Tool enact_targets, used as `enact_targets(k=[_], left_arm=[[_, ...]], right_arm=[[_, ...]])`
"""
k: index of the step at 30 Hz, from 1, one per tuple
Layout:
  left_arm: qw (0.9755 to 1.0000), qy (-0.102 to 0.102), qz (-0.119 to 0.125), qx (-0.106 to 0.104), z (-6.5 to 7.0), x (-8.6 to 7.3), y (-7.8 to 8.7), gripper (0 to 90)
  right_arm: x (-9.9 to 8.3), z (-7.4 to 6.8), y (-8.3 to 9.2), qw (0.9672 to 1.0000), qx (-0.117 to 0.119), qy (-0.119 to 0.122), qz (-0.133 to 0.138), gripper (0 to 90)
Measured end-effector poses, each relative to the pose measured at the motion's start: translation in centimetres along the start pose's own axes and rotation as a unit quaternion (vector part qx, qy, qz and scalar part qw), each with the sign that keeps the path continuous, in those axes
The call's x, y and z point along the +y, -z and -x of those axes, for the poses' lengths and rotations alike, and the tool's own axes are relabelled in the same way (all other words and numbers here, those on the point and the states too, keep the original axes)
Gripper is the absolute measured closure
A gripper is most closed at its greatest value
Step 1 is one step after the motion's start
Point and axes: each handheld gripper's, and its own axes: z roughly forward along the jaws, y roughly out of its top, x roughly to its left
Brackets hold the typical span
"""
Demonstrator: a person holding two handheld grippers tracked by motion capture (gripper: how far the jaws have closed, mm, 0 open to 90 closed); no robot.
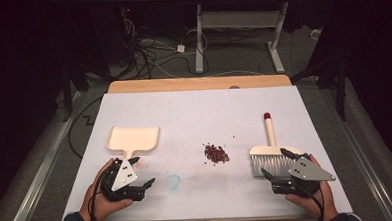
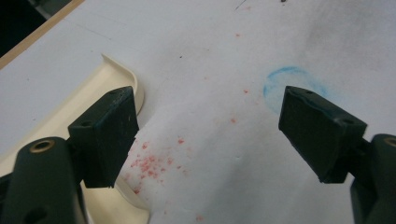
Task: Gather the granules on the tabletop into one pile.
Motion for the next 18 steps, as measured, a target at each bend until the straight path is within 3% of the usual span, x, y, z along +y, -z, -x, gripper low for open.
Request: enact_targets(k=[18], left_arm=[[1.0000, 0.001, -0.003, -0.004, -0.09, 0.06, -0.17, 19.2]], right_arm=[[-0.05, 0.01, -0.11, 1.0000, -0.002, 0.003, -0.004, 16.3]])
